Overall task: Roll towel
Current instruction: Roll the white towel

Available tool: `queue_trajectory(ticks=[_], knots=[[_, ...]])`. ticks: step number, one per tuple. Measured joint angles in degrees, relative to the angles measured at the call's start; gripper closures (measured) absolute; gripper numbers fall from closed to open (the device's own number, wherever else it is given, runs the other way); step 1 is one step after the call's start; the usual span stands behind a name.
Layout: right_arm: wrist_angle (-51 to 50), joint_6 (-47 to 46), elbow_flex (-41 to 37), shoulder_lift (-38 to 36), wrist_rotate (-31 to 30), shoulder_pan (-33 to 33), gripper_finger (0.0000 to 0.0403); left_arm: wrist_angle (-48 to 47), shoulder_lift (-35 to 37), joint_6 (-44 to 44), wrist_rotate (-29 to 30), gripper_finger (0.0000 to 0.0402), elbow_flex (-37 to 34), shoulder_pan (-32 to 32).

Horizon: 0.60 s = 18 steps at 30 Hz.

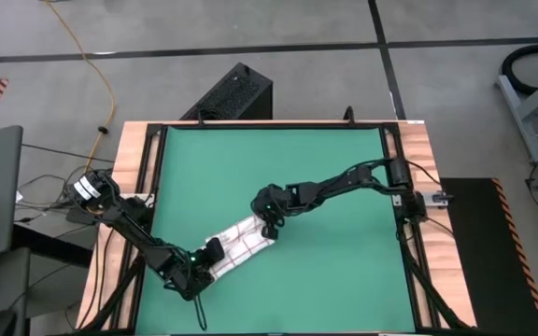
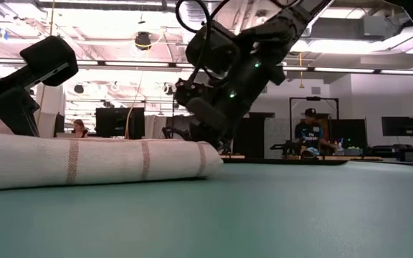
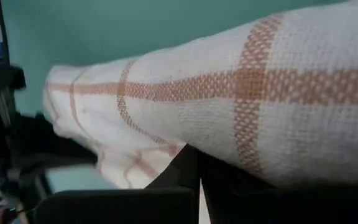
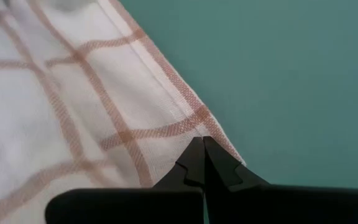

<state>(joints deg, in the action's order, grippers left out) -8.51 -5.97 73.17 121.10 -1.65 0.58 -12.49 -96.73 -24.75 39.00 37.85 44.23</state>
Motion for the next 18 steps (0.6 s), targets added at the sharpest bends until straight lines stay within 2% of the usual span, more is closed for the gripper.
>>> queue_trajectory(ticks=[6,11,18], knots=[[-4.89,-5.18,0.04,-0.08,-0.69,-1.53,0.039,-1.91,1.24,-0.05,4.98,0.0402,-0.22,0.15],[-5.01,-9.34,-0.07,-0.11,-4.77,-3.56,0.039,-3.17,2.82,-1.75,10.04,0.0402,-0.34,-0.66],[-5.49,-11.19,-0.2,-0.35,-8.31,-5.71,0.039,-7.6,8.3,3.6,18.22,0.0402,-0.22,0.27]])
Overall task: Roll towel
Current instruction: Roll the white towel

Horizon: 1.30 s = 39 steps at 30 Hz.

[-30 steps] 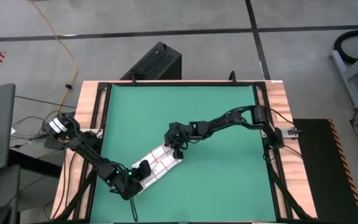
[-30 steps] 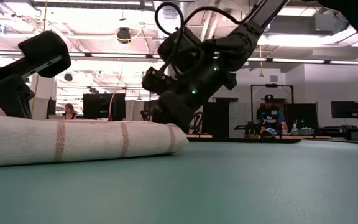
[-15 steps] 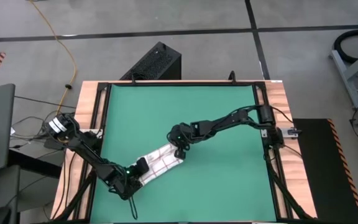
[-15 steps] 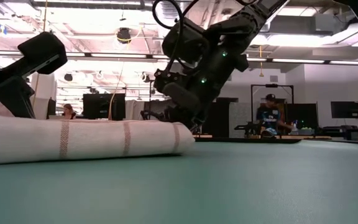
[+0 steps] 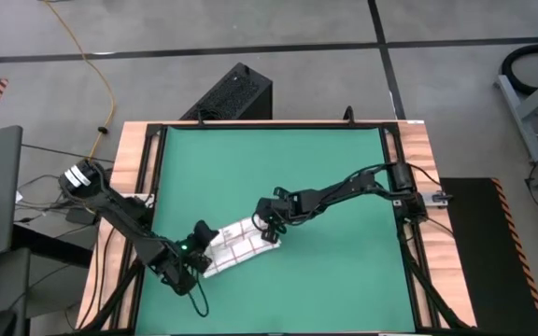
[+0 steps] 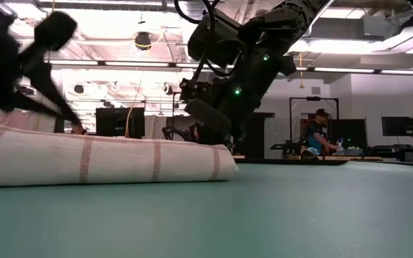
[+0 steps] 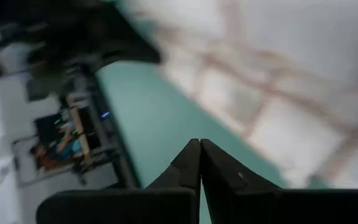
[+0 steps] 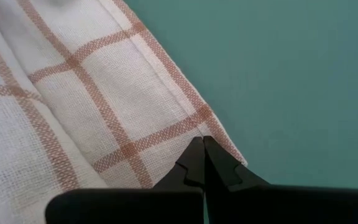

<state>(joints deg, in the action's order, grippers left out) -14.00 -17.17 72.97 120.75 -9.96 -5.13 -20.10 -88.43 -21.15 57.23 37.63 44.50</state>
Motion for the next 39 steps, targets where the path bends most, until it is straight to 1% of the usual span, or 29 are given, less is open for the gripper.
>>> queue_trajectory(ticks=[2,3,5,6,7,9,11,14,19,22,24,28,33,39], knots=[[0.0,0.0,0.0,0.0,-0.03,0.0,0.039,-1.64,2.4,2.85,3.72,0.0402,0.54,1.19],[-0.02,-0.03,0.0,0.0,0.0,0.05,0.039,-2.12,4.01,5.92,5.56,0.0402,1.11,2.35],[-0.07,-0.35,0.0,0.0,0.0,0.05,0.039,-1.53,7.65,15.73,6.93,0.0402,2.73,4.92],[-0.07,-0.4,0.0,0.0,0.0,0.05,0.039,-0.38,9.54,21.18,6.12,0.0402,3.26,6.21],[-0.07,-0.45,0.0,0.0,0.0,0.05,0.039,0.98,11.07,26.2,3.9,0.0402,3.3,7.24],[-0.07,-1.31,0.0,0.0,0.0,0.05,0.039,2.33,12.21,33.57,-0.31,0.0402,2.43,8.82],[-0.22,-4.04,0.0,0.0,-0.12,0.22,0.039,2.53,10.99,38.76,-3.31,0.0402,1.05,10.01],[-0.65,-5.53,0.02,-0.02,-0.31,0.04,0.039,2.75,5.55,43.48,-5.93,0.0402,0.36,10.43],[-1.58,-8.41,0.02,-0.06,-1.13,-0.92,0.039,7.07,-5.6,44.39,-5.76,0.0402,1.41,10.38],[-3.36,-11.4,0.07,-0.15,-1.52,-1.63,0.039,7.96,-10.47,44.4,-5.56,0.0401,3.29,10.42],[-4.46,-13.84,0.11,-0.22,-1.59,-2.15,0.039,7.32,-12.28,44.67,-5.85,0.0401,4.25,10.54],[-6.74,-18.76,0.2,-0.31,-1.87,-3.61,0.039,4.91,-12.98,45.0,-5.98,0.0401,4.69,10.81],[-8.28,-24.12,0.22,-0.35,-3.38,-6.42,0.039,-0.67,-11.55,44.13,-5.99,0.0402,4.6,10.65],[-11.3,-34.79,0.31,-0.46,-4.85,-9.27,0.039,-3.18,-11.3,42.91,-6.24,0.0402,4.62,9.77]])
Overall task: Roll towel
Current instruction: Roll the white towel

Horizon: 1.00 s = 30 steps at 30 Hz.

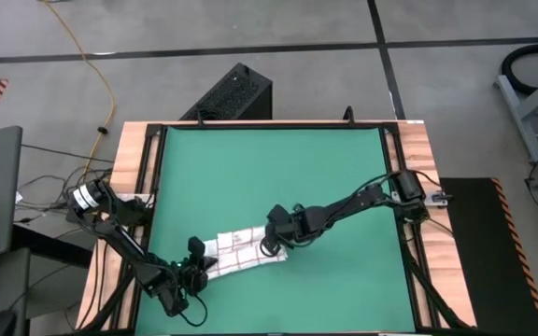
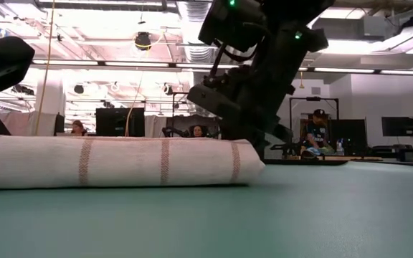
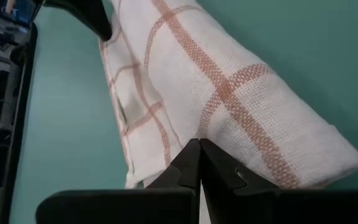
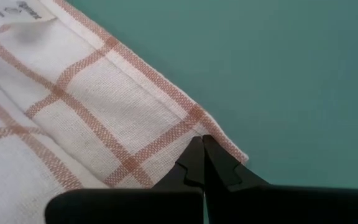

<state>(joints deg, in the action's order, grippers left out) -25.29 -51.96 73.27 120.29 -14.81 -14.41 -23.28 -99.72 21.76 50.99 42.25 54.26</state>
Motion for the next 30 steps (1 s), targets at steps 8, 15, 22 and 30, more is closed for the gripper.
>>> queue_trajectory(ticks=[8,15,22,30], knots=[[-2.07,-12.55,0.0,-0.04,-1.77,-4.42,0.039,-0.16,0.11,-5.96,-0.09,0.0402,0.03,-1.8],[-7.32,-17.25,-0.45,-2.3,-12.59,-8.96,0.0388,-0.28,0.15,-10.92,-1.54,0.0402,0.02,-4.91],[-18.55,-14.14,-0.73,-14.15,-23.97,-12.52,0.0346,-0.11,0.13,-15.46,-3.23,0.0402,0.01,-7.01],[-15.82,4.96,-0.68,-22.79,-29.07,-18.6,0.0307,0.06,0.09,-17.14,-4.05,0.0402,-0.04,-8.92]])
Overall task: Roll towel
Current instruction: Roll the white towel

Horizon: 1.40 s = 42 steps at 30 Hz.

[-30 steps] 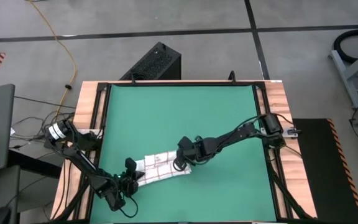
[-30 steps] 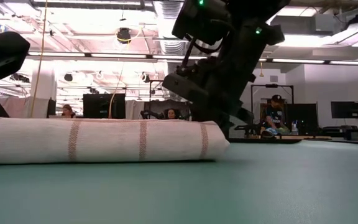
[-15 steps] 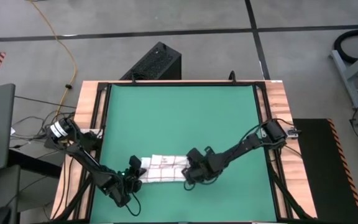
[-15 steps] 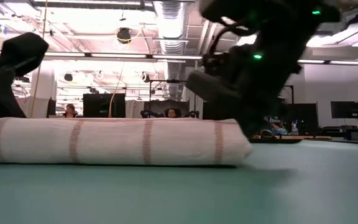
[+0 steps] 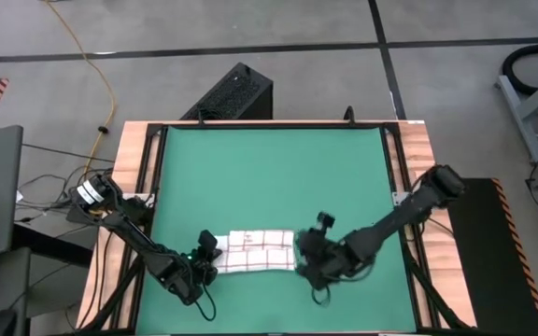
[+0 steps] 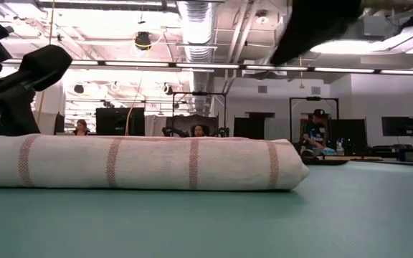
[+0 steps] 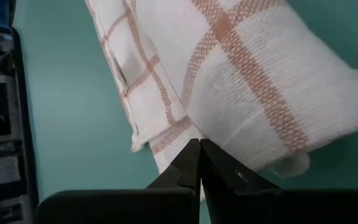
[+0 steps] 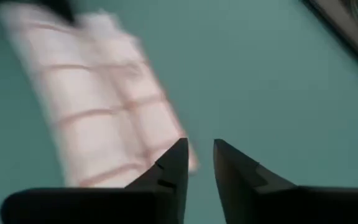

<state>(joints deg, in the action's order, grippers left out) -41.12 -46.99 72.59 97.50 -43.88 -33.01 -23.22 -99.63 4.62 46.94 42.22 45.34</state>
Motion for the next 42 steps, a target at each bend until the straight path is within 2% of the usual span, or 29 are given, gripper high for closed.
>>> queue_trajectory(ticks=[5,11,14,19,23,26,30,34,38,42], knots=[[9.46,20.94,0.03,2.42,-0.11,-3.82,0.0248,0.04,-0.01,-5.26,-0.95,0.0402,0.0,-1.11],[19.91,31.43,0.07,10.94,3.53,-2.57,0.0149,-0.3,-0.02,-8.79,-5.46,0.0401,0.0,-4.0],[23.89,35.63,0.08,14.53,6.05,-1.23,0.0118,-0.87,-0.04,-11.23,-6.65,0.0401,-0.04,-5.18],[20.47,35.21,0.14,17.61,8.51,0.13,0.0106,-3.13,-0.07,-12.35,-6.65,0.0401,-0.09,-6.69],[16.79,34.27,-0.31,18.05,7.77,0.31,0.0106,-4.72,-0.11,-12.94,-7.18,0.0401,-0.15,-7.7],[17.76,32.02,-2.14,17.81,7.4,0.61,0.0106,-4.59,-0.09,-13.48,-7.7,0.0401,-0.33,-8.52],[19.94,30.28,-4.03,17.76,6.88,0.71,0.012,-3.99,-0.09,-13.97,-8.06,0.0401,-0.37,-9.52],[21.57,28.66,-5.61,17.81,4.1,0.67,0.0155,-2.38,-0.09,-15.45,-8.25,0.0401,-0.42,-9.96],[21.53,22.24,-7.74,17.79,3.6,1.44,0.0219,-1.51,-0.09,-15.88,-8.47,0.0401,-0.42,-9.99],[20.31,20.62,-7.68,17.94,3.92,1.59,0.0311,-1.0,-0.09,-15.2,-8.56,0.0401,-0.42,-9.99]])
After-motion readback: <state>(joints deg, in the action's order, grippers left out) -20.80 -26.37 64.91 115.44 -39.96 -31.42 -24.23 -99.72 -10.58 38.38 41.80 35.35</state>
